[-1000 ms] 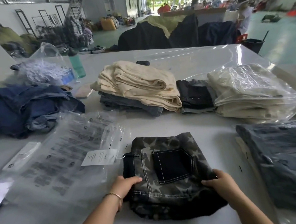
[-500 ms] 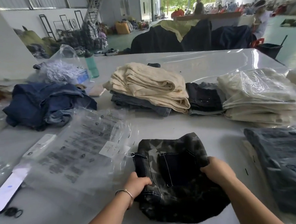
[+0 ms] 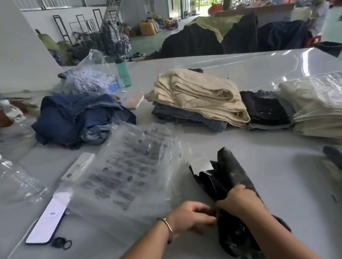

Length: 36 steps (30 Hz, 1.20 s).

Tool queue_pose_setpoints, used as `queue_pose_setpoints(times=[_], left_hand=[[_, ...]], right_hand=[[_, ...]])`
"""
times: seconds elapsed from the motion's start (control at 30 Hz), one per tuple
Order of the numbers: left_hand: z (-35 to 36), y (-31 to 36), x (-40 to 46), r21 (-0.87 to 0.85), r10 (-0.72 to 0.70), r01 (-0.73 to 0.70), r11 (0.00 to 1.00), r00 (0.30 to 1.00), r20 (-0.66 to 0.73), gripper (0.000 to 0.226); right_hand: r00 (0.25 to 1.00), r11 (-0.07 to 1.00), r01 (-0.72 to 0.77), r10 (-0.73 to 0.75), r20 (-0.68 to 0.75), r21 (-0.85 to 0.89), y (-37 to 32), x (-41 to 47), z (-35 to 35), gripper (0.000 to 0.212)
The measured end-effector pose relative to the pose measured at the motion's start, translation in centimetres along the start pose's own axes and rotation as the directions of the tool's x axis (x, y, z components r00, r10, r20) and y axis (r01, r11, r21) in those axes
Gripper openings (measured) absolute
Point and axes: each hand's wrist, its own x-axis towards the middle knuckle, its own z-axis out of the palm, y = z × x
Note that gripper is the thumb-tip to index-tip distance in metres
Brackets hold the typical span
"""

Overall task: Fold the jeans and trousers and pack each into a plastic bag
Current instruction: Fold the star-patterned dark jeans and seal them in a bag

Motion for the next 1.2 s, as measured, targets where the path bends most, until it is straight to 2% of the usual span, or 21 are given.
queue_pose_setpoints(times=[0.03, 0.07, 0.1, 0.17, 0.2, 0.27, 0.37, 0.43, 0.5, 0.57, 0.67, 0.73, 0.83, 0.9, 0.97, 1.03, 1.1, 1.17, 1.2], left_hand=[[-1.9, -1.0, -0.4, 0.014, 0.042, -0.041, 0.999, 0.990, -0.131, 0.014], [-4.4, -1.6, -1.2, 0.121, 0.104, -0.073, 0.990, 0.957, -0.272, 0.011], [-6.8, -2.5, -2.5, 0.317, 0.200, -0.083, 0.945, 0.912, -0.358, 0.010], [-11.7, -5.5, -5.0, 0.502, 0.311, -0.056, 0.863, 0.842, -0.442, 0.015], [-13.8, -7.1, -6.6, 0.603, 0.335, -0.016, 0.797, 0.843, -0.421, 0.019], [-16.8, -10.3, -9.2, 0.804, 0.350, 0.034, 0.594, 0.888, -0.297, 0.030], [-18.2, -14.3, -11.3, 0.960, 0.343, -0.015, 0.281, 0.936, -0.086, 0.052], [-18.7, -16.3, -11.1, 0.979, 0.375, -0.076, 0.187, 0.927, 0.001, 0.064], [-19.6, -16.5, -10.3, 0.986, 0.390, -0.106, 0.126, 0.920, 0.049, 0.062], [-20.2, -16.4, -9.5, 0.987, 0.422, -0.155, 0.038, 0.898, 0.125, 0.049], [-20.3, -16.4, -9.0, 0.964, 0.449, -0.251, -0.083, 0.855, 0.261, 0.024], [-20.5, -16.6, -8.9, 0.950, 0.496, -0.282, -0.134, 0.811, 0.311, 0.014], [-20.7, -16.6, -8.5, 0.958, 0.633, -0.276, -0.078, 0.729, 0.261, 0.007], [-20.2, -15.3, -7.9, 0.965, 0.724, -0.248, 0.083, 0.681, 0.113, 0.008], [-19.2, -13.2, -6.9, 0.953, 0.731, -0.182, 0.244, 0.680, -0.058, 0.007], [-17.6, -11.1, -5.6, 0.939, 0.701, -0.105, 0.327, 0.693, -0.167, 0.010], [-15.7, -9.3, -4.2, 0.878, 0.629, -0.125, 0.463, 0.744, -0.226, 0.021], [-14.1, -7.6, -3.0, 0.794, 0.519, -0.155, 0.588, 0.825, -0.223, 0.032], [-13.4, -6.8, -2.6, 0.741, 0.487, -0.172, 0.650, 0.842, -0.232, 0.031]], right_hand=[[0.999, 0.999, -0.034, 0.034, -0.010, 0.004, -0.2, -0.1, 0.2, 0.101], [0.998, 0.998, -0.055, 0.055, -0.023, 0.005, -0.4, -0.1, 0.3, 0.090], [0.998, 0.999, -0.053, 0.053, -0.043, -0.002, -0.5, -0.1, 0.3, 0.077], [0.996, 0.999, 0.005, -0.009, -0.092, -0.038, -0.3, 0.0, 0.1, 0.049], [0.993, 0.998, 0.038, -0.044, -0.112, -0.055, -0.2, -0.1, 0.0, 0.038], [0.986, 0.994, 0.075, -0.086, -0.141, -0.084, 0.1, -0.1, 0.0, 0.028], [0.986, 0.992, 0.061, -0.077, -0.148, -0.110, 0.2, -0.2, 0.1, 0.026], [0.991, 0.992, 0.023, -0.039, -0.125, -0.127, -0.1, -0.5, 0.5, 0.051], [0.992, 0.993, -0.032, 0.017, -0.128, -0.115, -0.6, -0.6, 1.1, 0.075], [0.988, 0.990, -0.062, 0.043, -0.148, -0.128, -1.0, -1.0, 1.4, 0.068], [0.984, 0.981, -0.047, 0.013, -0.179, -0.186, -1.7, -1.5, 1.5, 0.040], [0.979, 0.976, -0.040, -0.004, -0.205, -0.212, -2.2, -1.7, 1.7, 0.034], [0.971, 0.978, -0.063, 0.014, -0.239, -0.199, -2.5, -1.5, 2.5, 0.037], [0.969, 0.981, -0.082, 0.037, -0.246, -0.177, -2.6, -1.3, 3.0, 0.041], [0.967, 0.980, -0.098, 0.054, -0.247, -0.171, -2.6, -1.2, 3.2, 0.045], [0.966, 0.977, -0.118, 0.073, -0.249, -0.175, -2.7, -1.2, 3.4, 0.048], [0.962, 0.974, -0.139, 0.091, -0.257, -0.177, -2.7, -1.3, 3.7, 0.049], [0.960, 0.972, -0.132, 0.078, -0.267, -0.192, -2.7, -1.3, 3.8, 0.048], [0.960, 0.972, -0.117, 0.058, -0.272, -0.205, -2.6, -1.3, 3.9, 0.046]])
